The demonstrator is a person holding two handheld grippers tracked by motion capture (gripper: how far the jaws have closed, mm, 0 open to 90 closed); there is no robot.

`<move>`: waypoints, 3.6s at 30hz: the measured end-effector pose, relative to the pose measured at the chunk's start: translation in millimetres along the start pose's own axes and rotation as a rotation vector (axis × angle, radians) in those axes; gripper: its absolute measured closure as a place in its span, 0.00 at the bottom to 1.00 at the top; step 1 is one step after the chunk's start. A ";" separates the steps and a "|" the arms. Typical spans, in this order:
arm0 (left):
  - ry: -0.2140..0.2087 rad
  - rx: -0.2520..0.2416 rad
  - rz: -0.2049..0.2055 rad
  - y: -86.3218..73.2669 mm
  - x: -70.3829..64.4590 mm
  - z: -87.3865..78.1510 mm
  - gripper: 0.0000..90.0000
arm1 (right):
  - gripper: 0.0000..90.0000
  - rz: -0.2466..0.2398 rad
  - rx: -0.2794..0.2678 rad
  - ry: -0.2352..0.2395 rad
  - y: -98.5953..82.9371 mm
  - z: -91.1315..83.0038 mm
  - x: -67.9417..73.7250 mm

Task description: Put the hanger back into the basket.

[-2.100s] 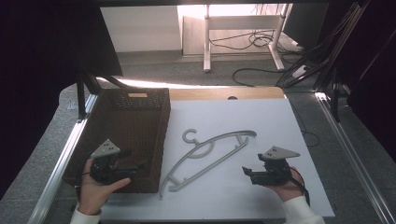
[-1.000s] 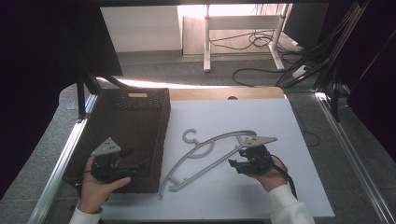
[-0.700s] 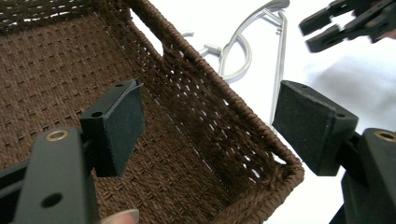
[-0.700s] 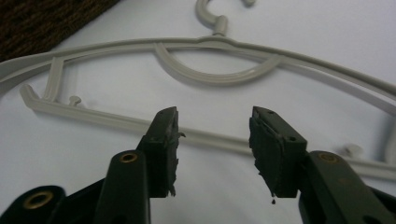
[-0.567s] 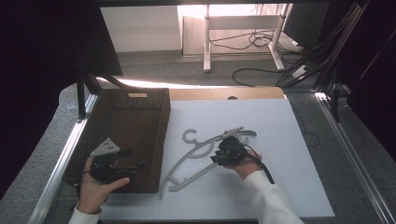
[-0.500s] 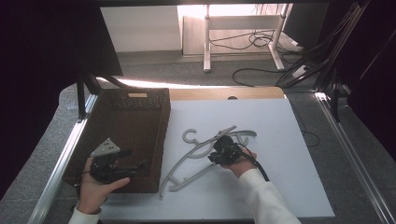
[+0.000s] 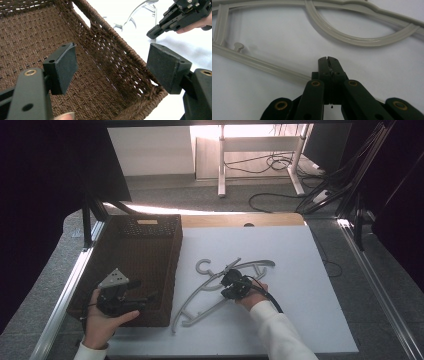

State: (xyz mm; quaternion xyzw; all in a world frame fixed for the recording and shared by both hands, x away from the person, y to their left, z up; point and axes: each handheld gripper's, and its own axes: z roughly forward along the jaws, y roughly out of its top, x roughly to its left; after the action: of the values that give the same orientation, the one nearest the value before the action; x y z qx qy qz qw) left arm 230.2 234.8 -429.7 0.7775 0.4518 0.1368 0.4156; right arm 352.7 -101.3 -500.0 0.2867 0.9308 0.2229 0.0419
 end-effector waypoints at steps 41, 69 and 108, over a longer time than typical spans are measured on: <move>-0.001 0.008 0.004 -0.4 -0.1 2.5 0.27 | 0.57 0.417 -0.015 -0.226 -40.2 -26.3 -17.5; 0.001 0.014 0.002 0.1 1.9 6.7 0.27 | 0.87 0.678 -0.002 -0.266 -30.1 -16.5 -16.2; 0.010 0.008 -0.010 -1.0 6.0 6.0 0.27 | 0.94 0.624 -0.234 0.059 -55.5 -56.4 -35.1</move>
State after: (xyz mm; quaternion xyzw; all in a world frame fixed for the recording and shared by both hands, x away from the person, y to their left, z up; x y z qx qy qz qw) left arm 236.5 236.9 -435.2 0.7761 0.4582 0.1367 0.4110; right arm 341.8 -183.6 -475.4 0.5445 0.7670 0.3388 -0.0228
